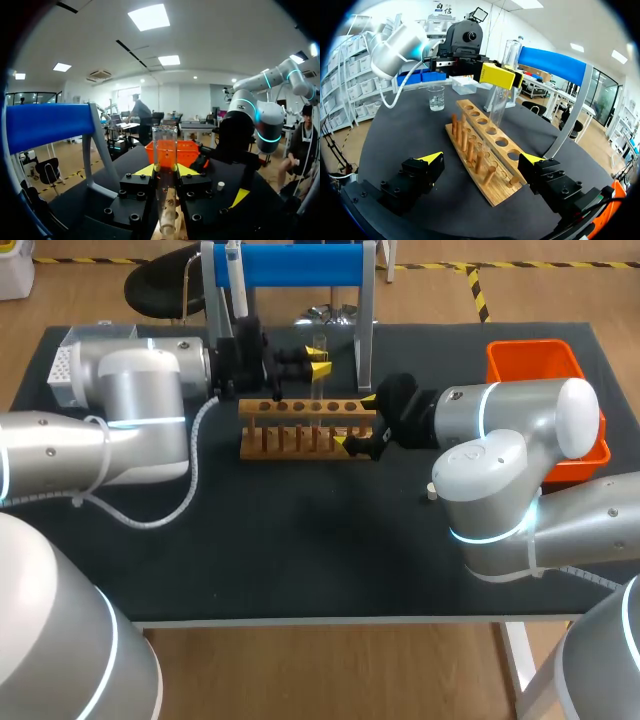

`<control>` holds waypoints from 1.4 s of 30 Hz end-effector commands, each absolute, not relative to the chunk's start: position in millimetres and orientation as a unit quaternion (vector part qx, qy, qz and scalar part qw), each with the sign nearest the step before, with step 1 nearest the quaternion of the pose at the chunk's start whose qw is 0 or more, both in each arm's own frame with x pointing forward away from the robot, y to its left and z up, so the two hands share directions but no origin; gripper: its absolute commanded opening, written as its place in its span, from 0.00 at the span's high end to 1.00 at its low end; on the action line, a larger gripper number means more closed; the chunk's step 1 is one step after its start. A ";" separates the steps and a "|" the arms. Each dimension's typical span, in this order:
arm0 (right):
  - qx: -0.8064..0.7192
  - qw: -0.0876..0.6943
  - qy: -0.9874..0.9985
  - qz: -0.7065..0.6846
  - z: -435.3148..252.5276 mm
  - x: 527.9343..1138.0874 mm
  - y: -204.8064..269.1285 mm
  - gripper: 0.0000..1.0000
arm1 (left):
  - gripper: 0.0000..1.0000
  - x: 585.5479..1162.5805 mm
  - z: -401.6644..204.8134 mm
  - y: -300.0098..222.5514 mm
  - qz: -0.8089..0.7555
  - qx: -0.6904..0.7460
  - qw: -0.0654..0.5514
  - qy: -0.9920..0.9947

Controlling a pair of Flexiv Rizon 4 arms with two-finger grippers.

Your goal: Invert the test tube, pick up the pipette, mount the tip to pipette, aspirate from beaker and dispense into the tube, eject the tip, return the pipette, and cap with the stopper.

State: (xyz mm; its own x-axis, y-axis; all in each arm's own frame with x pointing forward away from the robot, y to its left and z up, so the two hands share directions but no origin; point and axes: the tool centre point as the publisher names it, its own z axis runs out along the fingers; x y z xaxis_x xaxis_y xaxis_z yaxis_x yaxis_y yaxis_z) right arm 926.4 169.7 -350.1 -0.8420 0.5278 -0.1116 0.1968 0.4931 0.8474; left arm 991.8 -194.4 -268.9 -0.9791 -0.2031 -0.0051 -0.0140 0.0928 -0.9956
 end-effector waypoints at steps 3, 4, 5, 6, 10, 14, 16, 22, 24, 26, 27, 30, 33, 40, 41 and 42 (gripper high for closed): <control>0.215 0.180 0.847 0.453 -347.9 926.2 169.4 0.00 | 1.00 991.7 -273.9 -194.0 -0.678 -0.072 0.075 0.727; 0.215 0.180 0.847 0.453 -347.9 926.2 169.4 0.00 | 1.00 991.6 -274.1 -193.8 -0.679 -0.072 0.075 0.727; 0.215 0.180 0.847 0.453 -347.9 926.2 169.4 0.00 | 1.00 991.6 -274.1 -193.7 -0.679 -0.072 0.075 0.727; 0.215 0.180 0.847 0.453 -347.9 926.2 169.4 0.00 | 1.00 991.7 -274.2 -193.6 -0.679 -0.070 0.076 0.727; 0.215 0.180 0.847 0.453 -347.9 926.2 169.4 0.00 | 1.00 991.1 -276.3 -193.7 -0.679 -0.070 0.074 0.727; 0.215 0.180 0.847 0.453 -347.9 926.2 169.4 0.00 | 1.00 991.3 -279.0 -195.5 -0.679 -0.068 0.068 0.728; 0.215 0.180 0.847 0.453 -347.9 926.2 169.4 0.00 | 1.00 991.4 -279.2 -195.6 -0.679 -0.067 0.068 0.728; 0.215 0.180 0.847 0.453 -347.9 926.2 169.4 0.00 | 1.00 992.1 -281.5 -195.5 -0.679 -0.064 0.069 0.728; 0.215 0.180 0.847 0.453 -347.9 926.2 169.4 0.00 | 1.00 992.1 -282.4 -195.5 -0.679 -0.062 0.069 0.728; 0.215 0.180 0.847 0.453 -347.9 926.2 169.4 0.00 | 1.00 992.1 -283.0 -195.5 -0.680 -0.062 0.069 0.727; 0.215 0.180 0.847 0.453 -347.9 926.2 169.4 0.00 | 1.00 992.0 -283.5 -195.4 -0.681 -0.061 0.069 0.727; 0.215 0.180 0.847 0.453 -347.9 926.2 169.4 0.00 | 1.00 992.1 -285.0 -194.9 -0.684 -0.062 0.070 0.724; 0.215 0.180 0.847 0.453 -347.9 926.2 169.4 0.00 | 1.00 992.4 -286.4 -194.4 -0.685 -0.062 0.071 0.723; 0.215 0.180 0.847 0.453 -347.9 926.2 169.4 0.00 | 1.00 992.8 -289.0 -193.6 -0.687 -0.061 0.071 0.721; 0.215 0.180 0.847 0.453 -347.9 926.2 169.4 0.00 | 1.00 993.1 -289.2 -193.5 -0.687 -0.060 0.071 0.721; 0.215 0.180 0.847 0.453 -347.9 926.2 169.4 0.00 | 1.00 993.3 -289.4 -193.4 -0.687 -0.060 0.071 0.721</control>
State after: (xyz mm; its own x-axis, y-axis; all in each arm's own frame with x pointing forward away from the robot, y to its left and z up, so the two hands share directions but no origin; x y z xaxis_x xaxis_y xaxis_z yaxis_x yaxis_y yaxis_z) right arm 926.4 169.7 -350.1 -0.8420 0.5278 -0.1116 0.1968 0.4931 0.8474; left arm 990.4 -192.4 -287.0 -0.9821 -0.1873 -0.0189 0.0090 0.0534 -0.9985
